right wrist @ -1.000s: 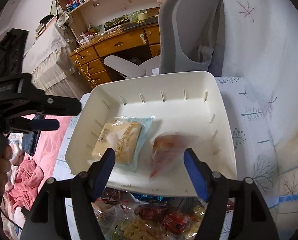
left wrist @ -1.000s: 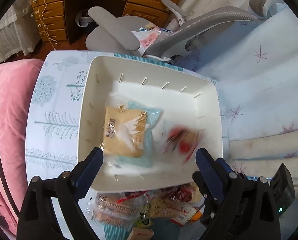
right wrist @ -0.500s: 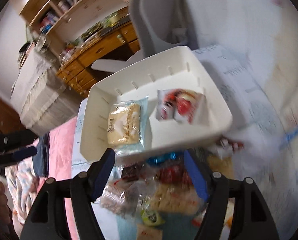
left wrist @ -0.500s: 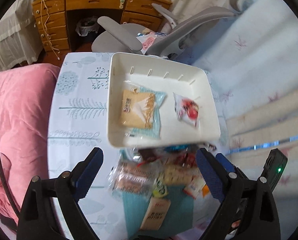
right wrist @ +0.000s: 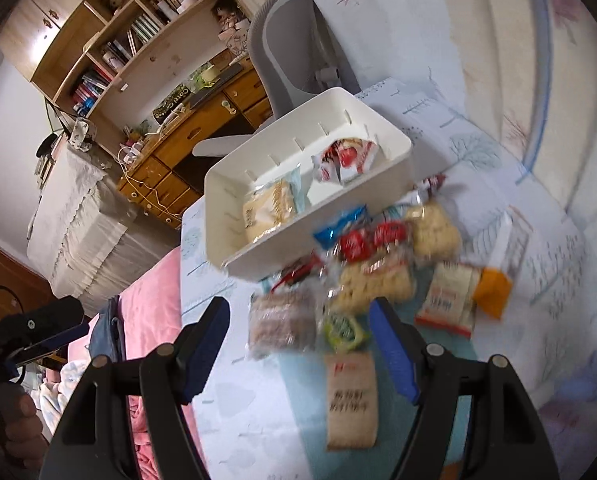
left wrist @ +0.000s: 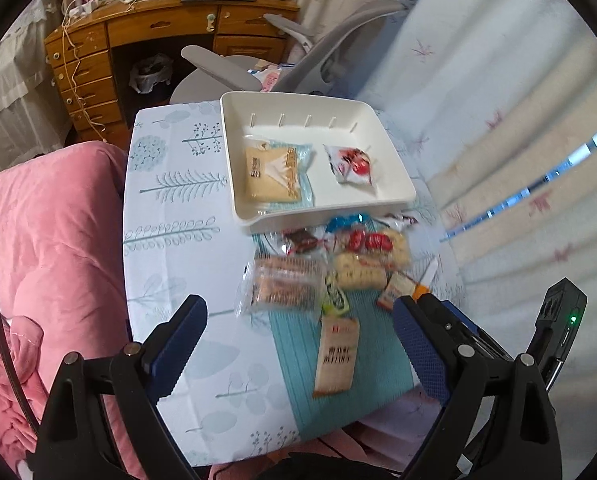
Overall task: Organize snacks
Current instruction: 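Withdraw both tools from the tray back over the snack pile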
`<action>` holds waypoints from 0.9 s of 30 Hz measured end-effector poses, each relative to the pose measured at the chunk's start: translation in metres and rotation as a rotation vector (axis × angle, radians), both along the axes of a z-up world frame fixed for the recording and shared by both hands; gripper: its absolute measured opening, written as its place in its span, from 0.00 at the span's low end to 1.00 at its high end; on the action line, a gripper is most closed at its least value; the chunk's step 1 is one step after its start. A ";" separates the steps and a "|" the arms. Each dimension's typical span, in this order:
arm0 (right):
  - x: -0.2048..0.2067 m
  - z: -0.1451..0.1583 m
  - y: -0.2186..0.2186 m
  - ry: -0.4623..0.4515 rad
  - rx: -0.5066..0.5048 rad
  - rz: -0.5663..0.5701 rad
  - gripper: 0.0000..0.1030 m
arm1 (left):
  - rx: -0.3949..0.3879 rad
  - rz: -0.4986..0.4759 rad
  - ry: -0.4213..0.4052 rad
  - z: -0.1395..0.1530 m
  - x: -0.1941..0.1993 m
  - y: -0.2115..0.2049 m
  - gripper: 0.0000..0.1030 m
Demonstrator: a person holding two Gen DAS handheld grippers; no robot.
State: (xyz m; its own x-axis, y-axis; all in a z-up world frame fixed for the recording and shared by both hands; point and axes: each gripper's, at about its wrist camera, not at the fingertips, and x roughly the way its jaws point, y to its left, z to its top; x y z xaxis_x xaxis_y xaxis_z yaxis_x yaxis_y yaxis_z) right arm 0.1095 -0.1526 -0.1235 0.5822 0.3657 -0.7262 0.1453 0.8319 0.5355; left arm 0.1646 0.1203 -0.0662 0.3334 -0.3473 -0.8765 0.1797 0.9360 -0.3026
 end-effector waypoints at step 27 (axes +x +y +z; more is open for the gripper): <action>-0.084 -0.085 0.045 0.290 -0.032 0.017 0.80 | 0.059 -0.143 0.188 -0.085 -0.002 -0.024 0.90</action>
State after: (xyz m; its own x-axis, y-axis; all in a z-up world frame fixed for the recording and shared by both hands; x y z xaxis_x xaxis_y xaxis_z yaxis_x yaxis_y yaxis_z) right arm 0.0256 -0.1076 -0.2088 0.3430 0.3478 -0.8726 0.2745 0.8513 0.4472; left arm 0.1626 0.0966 -0.1508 0.1134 -0.3258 -0.9386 0.2568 0.9222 -0.2891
